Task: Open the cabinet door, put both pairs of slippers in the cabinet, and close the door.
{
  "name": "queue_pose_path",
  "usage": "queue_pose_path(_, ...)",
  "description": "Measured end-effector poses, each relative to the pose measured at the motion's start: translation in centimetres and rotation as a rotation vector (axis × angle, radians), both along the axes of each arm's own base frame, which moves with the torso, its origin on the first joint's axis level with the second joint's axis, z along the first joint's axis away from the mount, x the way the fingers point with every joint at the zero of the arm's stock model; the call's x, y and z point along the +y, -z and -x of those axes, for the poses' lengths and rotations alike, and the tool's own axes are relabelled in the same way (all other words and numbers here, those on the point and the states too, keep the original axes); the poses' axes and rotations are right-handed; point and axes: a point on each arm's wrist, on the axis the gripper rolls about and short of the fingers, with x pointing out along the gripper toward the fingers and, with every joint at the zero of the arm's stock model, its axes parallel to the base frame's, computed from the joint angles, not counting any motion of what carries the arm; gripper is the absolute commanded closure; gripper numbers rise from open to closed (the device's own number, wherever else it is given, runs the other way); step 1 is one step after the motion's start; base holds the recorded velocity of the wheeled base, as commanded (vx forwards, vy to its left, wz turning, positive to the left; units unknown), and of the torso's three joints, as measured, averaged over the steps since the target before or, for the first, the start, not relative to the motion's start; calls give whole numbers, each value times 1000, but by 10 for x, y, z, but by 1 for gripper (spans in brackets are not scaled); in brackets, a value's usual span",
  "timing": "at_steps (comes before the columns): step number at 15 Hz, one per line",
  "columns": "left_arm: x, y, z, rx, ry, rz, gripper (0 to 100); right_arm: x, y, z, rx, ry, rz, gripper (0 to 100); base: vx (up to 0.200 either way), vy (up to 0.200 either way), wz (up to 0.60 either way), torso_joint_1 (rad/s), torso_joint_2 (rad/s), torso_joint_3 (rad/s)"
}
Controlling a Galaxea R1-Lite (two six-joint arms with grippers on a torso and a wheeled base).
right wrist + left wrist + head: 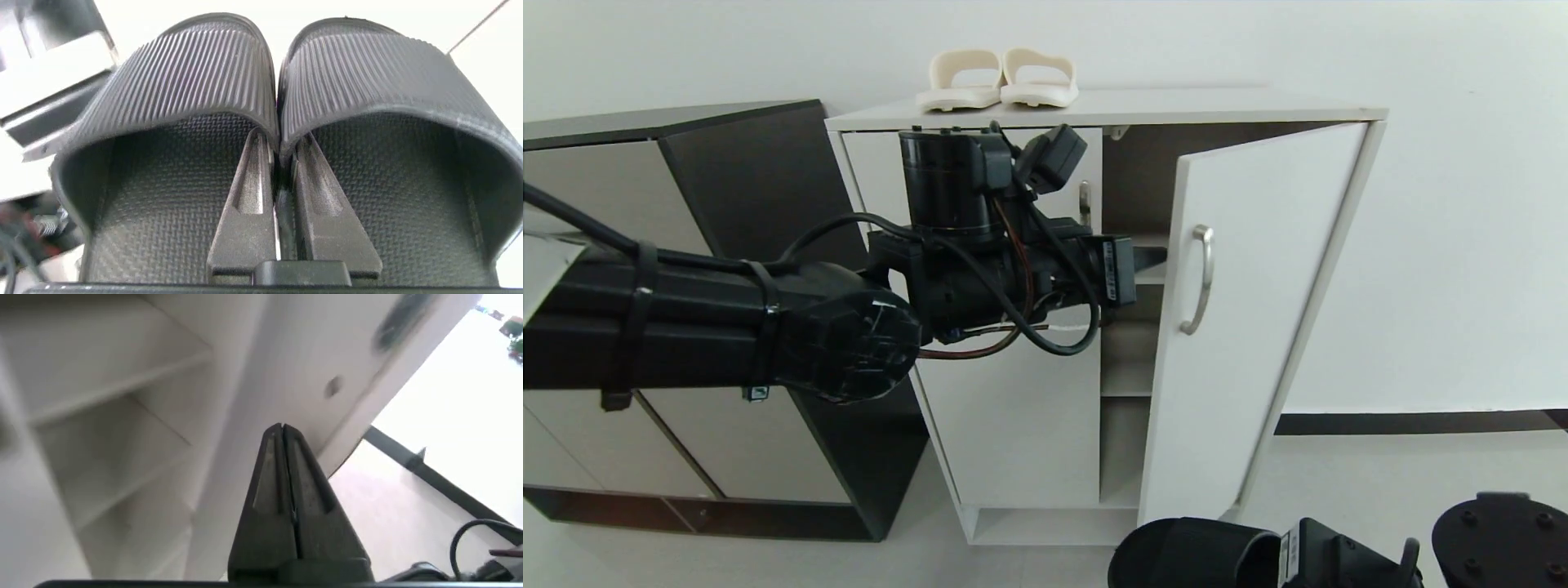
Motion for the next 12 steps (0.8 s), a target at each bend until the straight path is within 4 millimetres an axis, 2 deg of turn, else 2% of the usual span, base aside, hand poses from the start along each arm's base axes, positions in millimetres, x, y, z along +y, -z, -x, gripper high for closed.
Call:
queue_pose_path(4,-29,2,23,-7,73,0,100,2,-2,13,-10,-63,-11,100,-200,0,0,0,1,0)
queue_pose_path(5,-32,2,23,-21,69,12,100,1,-3,15,-14,-68,-18,100,-200,0,0,2,2,7)
queue_pose_path(6,-31,0,19,-43,36,35,100,1,-5,15,-20,-69,-27,100,0,0,0,0,0,0)
queue_pose_path(9,-21,-2,10,-79,-79,69,100,6,-12,8,-34,-8,-46,100,0,0,0,0,0,0)
queue_pose_path(12,15,-22,14,-107,-225,88,100,27,-18,-18,-37,304,-87,100,0,0,0,0,0,0)
